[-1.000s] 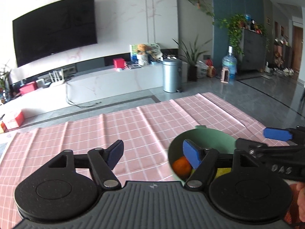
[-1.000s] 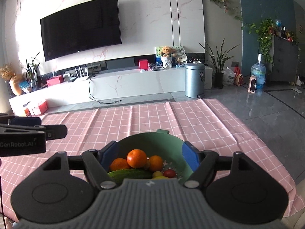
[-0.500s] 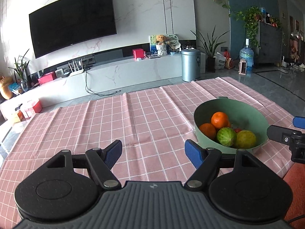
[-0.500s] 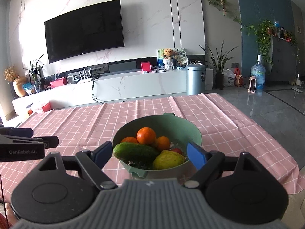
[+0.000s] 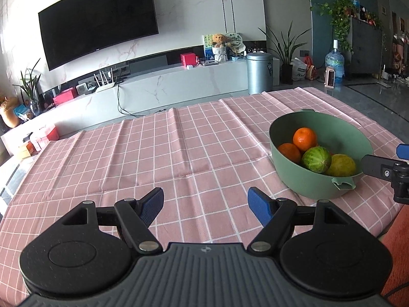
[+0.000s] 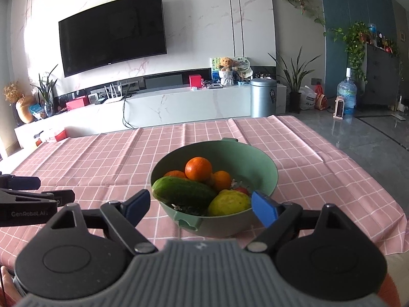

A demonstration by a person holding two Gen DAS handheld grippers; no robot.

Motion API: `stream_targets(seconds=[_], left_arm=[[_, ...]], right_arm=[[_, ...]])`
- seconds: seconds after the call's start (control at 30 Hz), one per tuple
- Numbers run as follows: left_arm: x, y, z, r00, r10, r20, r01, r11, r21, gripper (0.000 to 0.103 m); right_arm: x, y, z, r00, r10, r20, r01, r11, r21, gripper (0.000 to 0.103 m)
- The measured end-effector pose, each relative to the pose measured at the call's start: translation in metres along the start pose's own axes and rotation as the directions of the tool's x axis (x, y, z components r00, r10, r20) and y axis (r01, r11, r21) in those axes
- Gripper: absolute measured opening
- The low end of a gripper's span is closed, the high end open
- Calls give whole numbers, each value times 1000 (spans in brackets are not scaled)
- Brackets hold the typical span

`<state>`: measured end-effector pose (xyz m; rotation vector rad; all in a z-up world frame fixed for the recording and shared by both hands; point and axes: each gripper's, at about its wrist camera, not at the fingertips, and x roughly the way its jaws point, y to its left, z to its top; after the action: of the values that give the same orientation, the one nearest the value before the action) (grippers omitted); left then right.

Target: Organize fruits

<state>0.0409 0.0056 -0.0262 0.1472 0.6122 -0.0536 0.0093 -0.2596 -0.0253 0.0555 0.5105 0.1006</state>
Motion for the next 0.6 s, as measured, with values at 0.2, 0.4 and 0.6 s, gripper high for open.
stream_targets(seconds=[0.2, 0.4, 0.6], left_arm=[[-1, -1, -1, 1000, -1, -7, 1, 1000, 3, 88], [-1, -1, -1, 1000, -1, -9, 1, 1000, 2, 88], [-2, 1, -3, 1000, -8, -9, 8, 1000, 1, 88]], right_arm=[[-2, 3, -1, 1000, -7, 7, 7, 1000, -23, 84], [-4, 3, -1, 1000, -9, 12, 9, 1000, -21, 84], [-5, 4, 0, 1000, -10, 11, 11, 1000, -26, 84]])
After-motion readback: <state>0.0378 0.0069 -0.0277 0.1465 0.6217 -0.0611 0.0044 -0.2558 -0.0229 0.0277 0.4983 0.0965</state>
